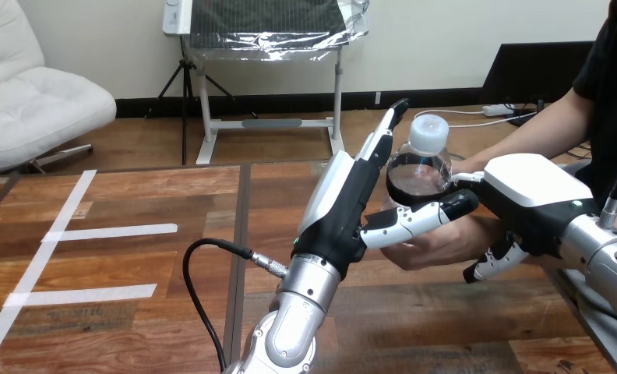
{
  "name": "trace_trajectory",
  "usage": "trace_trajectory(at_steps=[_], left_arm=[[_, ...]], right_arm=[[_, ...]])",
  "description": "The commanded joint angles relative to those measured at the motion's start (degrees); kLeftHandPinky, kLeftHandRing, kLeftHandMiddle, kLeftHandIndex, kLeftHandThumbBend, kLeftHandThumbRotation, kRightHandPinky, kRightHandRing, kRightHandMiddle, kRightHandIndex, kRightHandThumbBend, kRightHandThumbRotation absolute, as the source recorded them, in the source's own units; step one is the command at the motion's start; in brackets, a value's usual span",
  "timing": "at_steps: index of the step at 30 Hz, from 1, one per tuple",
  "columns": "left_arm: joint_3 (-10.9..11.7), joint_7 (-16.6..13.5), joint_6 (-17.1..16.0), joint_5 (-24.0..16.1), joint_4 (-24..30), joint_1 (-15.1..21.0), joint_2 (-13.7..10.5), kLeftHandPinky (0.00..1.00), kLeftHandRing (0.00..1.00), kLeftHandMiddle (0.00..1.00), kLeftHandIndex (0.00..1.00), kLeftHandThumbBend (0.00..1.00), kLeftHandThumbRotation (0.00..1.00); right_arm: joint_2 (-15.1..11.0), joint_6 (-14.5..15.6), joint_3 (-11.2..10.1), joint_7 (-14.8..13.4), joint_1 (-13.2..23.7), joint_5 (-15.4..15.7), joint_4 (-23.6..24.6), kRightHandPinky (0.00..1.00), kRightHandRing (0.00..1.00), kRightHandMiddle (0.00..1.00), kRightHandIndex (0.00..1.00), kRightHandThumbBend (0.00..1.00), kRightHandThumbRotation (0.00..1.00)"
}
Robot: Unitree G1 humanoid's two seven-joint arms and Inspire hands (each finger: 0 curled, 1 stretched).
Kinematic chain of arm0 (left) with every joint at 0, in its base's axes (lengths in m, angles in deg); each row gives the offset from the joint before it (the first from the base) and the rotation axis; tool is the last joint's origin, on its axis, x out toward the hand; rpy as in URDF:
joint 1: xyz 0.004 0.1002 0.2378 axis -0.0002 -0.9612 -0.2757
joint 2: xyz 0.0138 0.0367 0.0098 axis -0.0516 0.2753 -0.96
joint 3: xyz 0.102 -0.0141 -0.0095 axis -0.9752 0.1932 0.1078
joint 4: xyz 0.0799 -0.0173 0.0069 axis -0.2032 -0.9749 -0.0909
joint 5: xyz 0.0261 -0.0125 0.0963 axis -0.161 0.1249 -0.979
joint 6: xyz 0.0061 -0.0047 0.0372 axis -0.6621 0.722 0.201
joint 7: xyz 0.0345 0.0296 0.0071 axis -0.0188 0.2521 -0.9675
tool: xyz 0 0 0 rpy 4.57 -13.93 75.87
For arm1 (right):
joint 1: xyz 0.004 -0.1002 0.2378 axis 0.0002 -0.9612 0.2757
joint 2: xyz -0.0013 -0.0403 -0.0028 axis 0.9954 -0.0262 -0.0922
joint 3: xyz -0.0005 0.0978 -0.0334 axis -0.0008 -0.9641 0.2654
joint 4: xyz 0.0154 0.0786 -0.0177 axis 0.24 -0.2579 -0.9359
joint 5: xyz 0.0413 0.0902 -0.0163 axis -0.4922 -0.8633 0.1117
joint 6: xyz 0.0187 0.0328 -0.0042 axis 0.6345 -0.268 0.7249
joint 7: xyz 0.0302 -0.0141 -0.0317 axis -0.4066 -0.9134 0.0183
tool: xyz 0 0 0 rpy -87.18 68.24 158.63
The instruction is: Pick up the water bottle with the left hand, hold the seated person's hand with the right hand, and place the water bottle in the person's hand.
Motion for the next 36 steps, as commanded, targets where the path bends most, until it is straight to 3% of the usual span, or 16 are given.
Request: trace_trajectory(at_steps=[1, 9, 18, 25, 36], left_arm=[[0.75, -1.23, 0.05, -0.8, 2.23, 1.84, 2.61, 1.0, 1.0, 1.0, 1.0, 0.99, 0.67], [0.71, -1.79, 0.06, -1.09, 3.33, 0.81, 2.3, 1.0, 1.0, 1.0, 1.0, 1.0, 0.71], [2.18, -2.15, -4.85, 3.74, 4.85, -2.89, 2.76, 1.0, 1.0, 1.0, 1.0, 0.92, 0.73], [2.44, -2.94, -7.66, 5.92, 8.43, -7.42, 2.18, 0.97, 0.98, 1.0, 1.0, 0.81, 0.75], [2.28, -2.5, -10.17, 7.64, 15.13, -15.1, 0.07, 0.88, 0.91, 0.93, 0.93, 0.69, 0.76]], right_arm=[[-1.33, -0.16, -2.33, -1.23, 1.57, 0.08, 1.41, 0.75, 0.82, 0.86, 0.85, 0.86, 0.06], [-1.16, 0.41, -3.11, -1.51, 0.31, -0.29, 3.5, 0.76, 0.84, 0.88, 0.86, 0.87, 0.05], [-0.04, 0.93, -7.17, -2.59, -4.48, -3.77, 9.81, 0.76, 0.86, 0.89, 0.87, 0.84, 0.03], [2.76, 6.15, -12.17, -1.38, -11.42, -6.93, 22.14, 0.77, 0.87, 0.9, 0.87, 0.77, 0.05], [8.44, 13.99, -16.51, -1.54, -20.9, -8.82, 39.22, 0.78, 0.9, 0.92, 0.89, 0.65, 0.03]])
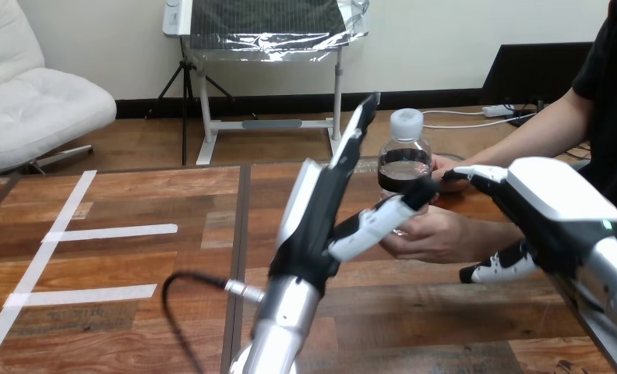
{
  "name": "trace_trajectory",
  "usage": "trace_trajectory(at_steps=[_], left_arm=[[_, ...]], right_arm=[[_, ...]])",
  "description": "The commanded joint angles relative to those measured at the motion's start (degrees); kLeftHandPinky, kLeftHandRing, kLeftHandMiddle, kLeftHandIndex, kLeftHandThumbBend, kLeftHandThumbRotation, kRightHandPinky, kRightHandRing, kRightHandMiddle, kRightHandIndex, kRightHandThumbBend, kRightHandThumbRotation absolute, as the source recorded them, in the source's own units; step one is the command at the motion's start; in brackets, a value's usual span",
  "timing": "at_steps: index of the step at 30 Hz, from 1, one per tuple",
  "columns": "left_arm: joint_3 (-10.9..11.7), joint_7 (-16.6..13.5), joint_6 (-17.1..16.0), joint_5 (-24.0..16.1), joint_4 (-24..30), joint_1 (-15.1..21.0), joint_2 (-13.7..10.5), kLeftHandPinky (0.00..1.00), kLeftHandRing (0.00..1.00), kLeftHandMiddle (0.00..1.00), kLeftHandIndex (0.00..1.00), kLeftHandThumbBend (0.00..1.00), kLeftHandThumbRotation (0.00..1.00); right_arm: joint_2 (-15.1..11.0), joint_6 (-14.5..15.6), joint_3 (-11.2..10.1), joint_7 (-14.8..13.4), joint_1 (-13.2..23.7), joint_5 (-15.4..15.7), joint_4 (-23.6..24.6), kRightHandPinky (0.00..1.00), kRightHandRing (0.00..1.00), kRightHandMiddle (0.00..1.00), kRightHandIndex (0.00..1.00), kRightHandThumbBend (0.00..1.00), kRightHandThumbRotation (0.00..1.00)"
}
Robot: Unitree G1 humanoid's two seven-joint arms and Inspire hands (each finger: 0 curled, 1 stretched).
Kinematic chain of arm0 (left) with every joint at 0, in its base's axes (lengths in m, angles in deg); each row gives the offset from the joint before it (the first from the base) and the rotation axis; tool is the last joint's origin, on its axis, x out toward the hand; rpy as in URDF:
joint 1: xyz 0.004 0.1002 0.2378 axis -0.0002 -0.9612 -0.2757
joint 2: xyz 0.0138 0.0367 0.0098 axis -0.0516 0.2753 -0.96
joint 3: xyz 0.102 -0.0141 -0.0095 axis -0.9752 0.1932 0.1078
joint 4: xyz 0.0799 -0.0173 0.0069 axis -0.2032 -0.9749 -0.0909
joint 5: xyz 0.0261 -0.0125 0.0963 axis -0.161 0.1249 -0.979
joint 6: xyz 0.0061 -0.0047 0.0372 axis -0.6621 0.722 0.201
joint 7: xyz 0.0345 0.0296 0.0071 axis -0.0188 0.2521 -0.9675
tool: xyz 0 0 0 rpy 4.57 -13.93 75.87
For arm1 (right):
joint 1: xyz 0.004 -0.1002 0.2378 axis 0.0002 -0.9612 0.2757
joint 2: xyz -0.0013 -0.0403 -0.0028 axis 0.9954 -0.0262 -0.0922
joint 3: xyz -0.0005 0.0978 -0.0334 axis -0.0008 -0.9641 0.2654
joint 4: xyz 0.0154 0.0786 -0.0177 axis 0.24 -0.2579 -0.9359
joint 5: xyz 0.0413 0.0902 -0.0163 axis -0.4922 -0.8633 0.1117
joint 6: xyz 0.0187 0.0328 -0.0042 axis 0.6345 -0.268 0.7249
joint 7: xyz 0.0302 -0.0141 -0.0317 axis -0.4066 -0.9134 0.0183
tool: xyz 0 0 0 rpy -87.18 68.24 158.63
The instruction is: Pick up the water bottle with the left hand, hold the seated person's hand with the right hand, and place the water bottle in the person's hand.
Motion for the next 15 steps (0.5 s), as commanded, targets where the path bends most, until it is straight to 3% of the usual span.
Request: trace_trajectory(at_steps=[1, 6, 15], left_arm=[[1.48, -0.74, -4.47, 1.66, 9.49, -6.19, 1.13, 0.88, 0.91, 0.93, 0.92, 0.68, 0.76], [1.79, -0.17, -7.31, 2.37, 10.99, -8.98, 0.07, 0.85, 0.89, 0.91, 0.91, 0.65, 0.78], [2.89, -0.82, -12.89, 2.29, 12.4, -14.11, -0.61, 0.79, 0.85, 0.88, 0.88, 0.59, 0.81]], right_arm=[[6.56, 5.72, -7.49, -1.47, -5.47, -3.49, 19.25, 0.79, 0.91, 0.92, 0.9, 0.64, 0.04], [9.57, 5.16, -8.32, -4.08, -9.05, -3.6, 23.48, 0.79, 0.91, 0.92, 0.9, 0.59, 0.03], [17.93, -1.23, -7.32, -13.36, -14.49, -6.0, 26.48, 0.8, 0.91, 0.92, 0.87, 0.49, 0.01]])
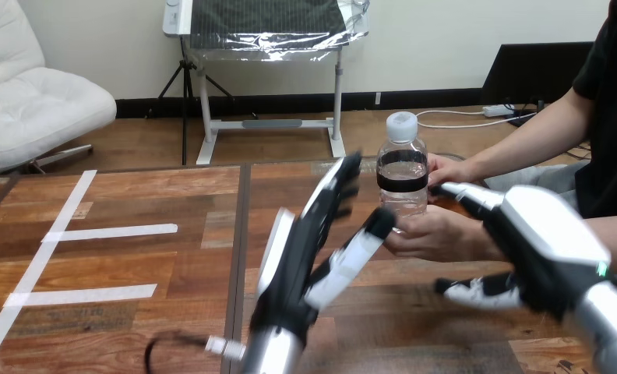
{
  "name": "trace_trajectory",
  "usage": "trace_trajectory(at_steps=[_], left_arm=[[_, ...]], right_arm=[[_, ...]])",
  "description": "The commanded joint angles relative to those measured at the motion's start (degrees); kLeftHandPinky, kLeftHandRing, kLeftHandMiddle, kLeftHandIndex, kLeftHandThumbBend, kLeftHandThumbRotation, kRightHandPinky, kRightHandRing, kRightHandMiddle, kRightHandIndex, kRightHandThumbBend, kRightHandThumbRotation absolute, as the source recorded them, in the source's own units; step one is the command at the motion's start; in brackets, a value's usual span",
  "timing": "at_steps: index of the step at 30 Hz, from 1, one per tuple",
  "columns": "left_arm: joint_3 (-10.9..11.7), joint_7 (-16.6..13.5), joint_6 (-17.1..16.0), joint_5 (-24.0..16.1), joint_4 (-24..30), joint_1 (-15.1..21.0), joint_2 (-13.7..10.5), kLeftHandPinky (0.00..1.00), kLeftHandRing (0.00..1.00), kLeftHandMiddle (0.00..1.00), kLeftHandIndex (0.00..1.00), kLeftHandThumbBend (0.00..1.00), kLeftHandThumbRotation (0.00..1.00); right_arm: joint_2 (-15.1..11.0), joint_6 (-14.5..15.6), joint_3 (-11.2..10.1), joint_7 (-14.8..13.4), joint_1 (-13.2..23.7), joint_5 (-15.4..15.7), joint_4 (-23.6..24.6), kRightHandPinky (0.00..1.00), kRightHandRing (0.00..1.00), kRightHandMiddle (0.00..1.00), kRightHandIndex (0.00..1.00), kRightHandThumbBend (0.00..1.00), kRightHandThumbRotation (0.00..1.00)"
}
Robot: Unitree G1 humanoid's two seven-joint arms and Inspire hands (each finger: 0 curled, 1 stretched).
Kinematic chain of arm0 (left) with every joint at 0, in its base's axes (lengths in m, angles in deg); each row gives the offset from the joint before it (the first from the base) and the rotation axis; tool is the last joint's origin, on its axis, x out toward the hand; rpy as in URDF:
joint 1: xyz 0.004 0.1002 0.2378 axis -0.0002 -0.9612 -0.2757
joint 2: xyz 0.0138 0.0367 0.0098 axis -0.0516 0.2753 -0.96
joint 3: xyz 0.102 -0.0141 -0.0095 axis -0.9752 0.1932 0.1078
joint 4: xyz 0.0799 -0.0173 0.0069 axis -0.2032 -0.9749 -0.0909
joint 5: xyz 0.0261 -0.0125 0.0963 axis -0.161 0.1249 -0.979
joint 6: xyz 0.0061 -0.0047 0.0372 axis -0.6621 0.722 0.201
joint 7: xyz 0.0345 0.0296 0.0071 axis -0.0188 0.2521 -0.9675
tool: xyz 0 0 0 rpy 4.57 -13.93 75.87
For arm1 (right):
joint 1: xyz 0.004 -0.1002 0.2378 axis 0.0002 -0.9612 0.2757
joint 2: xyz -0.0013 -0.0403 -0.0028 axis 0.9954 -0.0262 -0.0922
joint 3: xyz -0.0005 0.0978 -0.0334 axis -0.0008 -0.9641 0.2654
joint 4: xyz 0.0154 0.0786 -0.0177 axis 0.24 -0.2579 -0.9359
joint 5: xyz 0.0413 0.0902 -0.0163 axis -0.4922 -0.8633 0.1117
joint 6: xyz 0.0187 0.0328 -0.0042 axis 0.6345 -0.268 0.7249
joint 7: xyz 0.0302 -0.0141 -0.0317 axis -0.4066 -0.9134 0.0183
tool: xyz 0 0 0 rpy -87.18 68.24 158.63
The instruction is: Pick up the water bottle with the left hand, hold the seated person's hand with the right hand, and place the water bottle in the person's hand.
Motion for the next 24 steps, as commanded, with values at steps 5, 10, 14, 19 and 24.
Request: trace_trajectory(at_steps=[5, 10, 14, 19, 24], left_arm=[[2.98, -0.75, -11.51, 1.51, 10.89, -5.37, -0.13, 0.77, 0.83, 0.86, 0.87, 0.54, 0.83], [3.46, -0.46, -13.62, 2.05, 11.73, -7.89, -0.15, 0.76, 0.82, 0.85, 0.86, 0.49, 0.83], [3.79, -1.04, -14.9, 2.14, 12.22, -9.7, 0.03, 0.74, 0.8, 0.84, 0.85, 0.47, 0.86], [4.21, -2.04, -16.53, 1.94, 12.71, -11.91, 0.23, 0.71, 0.78, 0.82, 0.83, 0.47, 0.88], [4.49, -3.21, -17.75, 1.26, 13.25, -13.82, 0.22, 0.69, 0.75, 0.8, 0.82, 0.47, 0.92]], right_arm=[[14.52, -10.19, -3.13, -16.31, -3.91, -5.32, 12.17, 0.77, 0.89, 0.91, 0.84, 0.4, 0.03], [18.07, -19.48, -1.02, -19.57, -4.3, -9.63, 8.07, 0.75, 0.88, 0.9, 0.82, 0.32, 0.02], [20.08, -25.84, 0.54, -20.56, -4.08, -12.38, 4.41, 0.74, 0.87, 0.89, 0.8, 0.23, 0.01], [21.95, -30.46, 2.19, -20.22, -3.82, -14.31, 0.76, 0.74, 0.87, 0.89, 0.79, 0.16, 0.0], [23.19, -32.88, 2.87, -20.33, -3.71, -13.66, -1.78, 0.74, 0.86, 0.88, 0.79, 0.1, 0.0]])
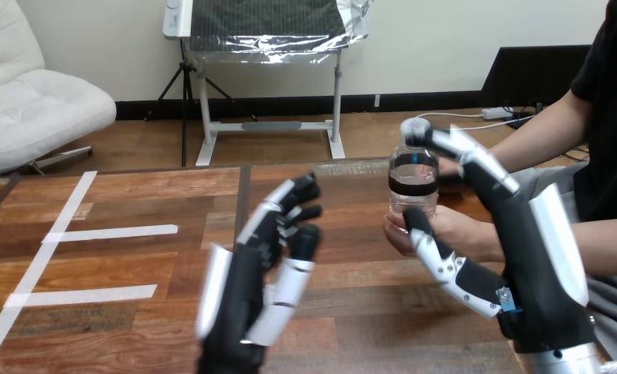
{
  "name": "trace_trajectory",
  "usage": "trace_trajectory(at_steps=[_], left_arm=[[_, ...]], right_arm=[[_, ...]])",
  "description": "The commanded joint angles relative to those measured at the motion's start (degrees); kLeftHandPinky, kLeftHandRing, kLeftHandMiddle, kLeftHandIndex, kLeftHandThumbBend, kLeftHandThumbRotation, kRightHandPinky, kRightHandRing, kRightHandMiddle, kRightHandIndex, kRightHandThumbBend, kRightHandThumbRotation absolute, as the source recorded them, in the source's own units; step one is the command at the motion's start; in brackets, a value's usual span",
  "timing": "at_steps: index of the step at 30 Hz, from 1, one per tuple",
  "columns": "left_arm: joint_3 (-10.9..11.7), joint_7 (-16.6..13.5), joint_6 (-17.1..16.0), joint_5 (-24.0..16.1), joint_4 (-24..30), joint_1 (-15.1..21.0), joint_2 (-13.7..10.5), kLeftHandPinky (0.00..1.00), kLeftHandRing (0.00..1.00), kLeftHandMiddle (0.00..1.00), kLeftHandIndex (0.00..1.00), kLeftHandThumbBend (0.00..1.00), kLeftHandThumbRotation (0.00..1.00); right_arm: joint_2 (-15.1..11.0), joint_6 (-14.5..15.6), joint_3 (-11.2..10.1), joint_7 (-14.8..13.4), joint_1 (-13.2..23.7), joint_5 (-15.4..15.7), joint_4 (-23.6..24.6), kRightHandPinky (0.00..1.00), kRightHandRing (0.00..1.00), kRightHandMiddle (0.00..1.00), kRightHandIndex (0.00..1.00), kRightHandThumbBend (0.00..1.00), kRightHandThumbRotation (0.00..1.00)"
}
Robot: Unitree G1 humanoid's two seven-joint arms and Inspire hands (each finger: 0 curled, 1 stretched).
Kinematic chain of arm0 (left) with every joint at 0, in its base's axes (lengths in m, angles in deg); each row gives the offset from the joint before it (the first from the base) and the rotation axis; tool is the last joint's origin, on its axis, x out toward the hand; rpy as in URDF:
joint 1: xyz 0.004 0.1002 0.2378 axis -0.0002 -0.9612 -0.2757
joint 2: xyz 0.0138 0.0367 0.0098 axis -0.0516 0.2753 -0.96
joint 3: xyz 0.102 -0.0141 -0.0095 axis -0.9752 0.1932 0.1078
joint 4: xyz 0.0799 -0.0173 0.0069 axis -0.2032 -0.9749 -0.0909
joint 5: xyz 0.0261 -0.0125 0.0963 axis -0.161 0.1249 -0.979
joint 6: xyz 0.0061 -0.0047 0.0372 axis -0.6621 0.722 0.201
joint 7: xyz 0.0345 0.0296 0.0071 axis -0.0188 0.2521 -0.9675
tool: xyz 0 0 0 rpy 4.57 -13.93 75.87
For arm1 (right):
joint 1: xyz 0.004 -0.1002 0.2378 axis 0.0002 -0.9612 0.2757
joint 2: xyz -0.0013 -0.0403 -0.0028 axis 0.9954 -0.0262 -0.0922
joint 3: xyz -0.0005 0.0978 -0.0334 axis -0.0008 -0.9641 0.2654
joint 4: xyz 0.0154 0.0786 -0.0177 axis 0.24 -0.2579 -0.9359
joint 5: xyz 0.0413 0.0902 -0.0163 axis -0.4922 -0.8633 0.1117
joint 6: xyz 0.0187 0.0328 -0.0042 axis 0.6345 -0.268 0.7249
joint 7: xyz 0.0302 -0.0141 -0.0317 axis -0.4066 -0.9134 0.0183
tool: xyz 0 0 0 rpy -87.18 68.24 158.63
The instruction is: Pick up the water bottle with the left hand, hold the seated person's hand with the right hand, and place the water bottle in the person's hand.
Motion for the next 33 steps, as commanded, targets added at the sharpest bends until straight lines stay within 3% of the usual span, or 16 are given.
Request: trace_trajectory(at_steps=[1, 16, 33], left_arm=[[1.03, -1.8, -3.96, -0.35, 6.11, -4.05, 3.24, 0.69, 0.75, 0.8, 0.82, 0.47, 0.93], [-0.49, -5.36, -5.91, -1.25, 7.99, -8.82, 2.59, 0.72, 0.76, 0.81, 0.83, 0.44, 0.95], [-0.57, -8.2, -6.82, -4.36, 8.1, -10.11, 1.55, 0.7, 0.76, 0.8, 0.83, 0.41, 0.96]], right_arm=[[2.85, -4.48, 0.54, -1.53, 3.77, -1.36, -3.72, 0.74, 0.85, 0.87, 0.79, 0.1, 0.0], [4.37, -7.79, 2.58, 1.1, 3.79, -1.27, -7.84, 0.7, 0.82, 0.85, 0.8, 0.03, 0.0], [5.39, -8.25, 4.65, 3.28, 3.52, -1.92, -8.98, 0.77, 0.87, 0.88, 0.83, 0.02, 0.0]])
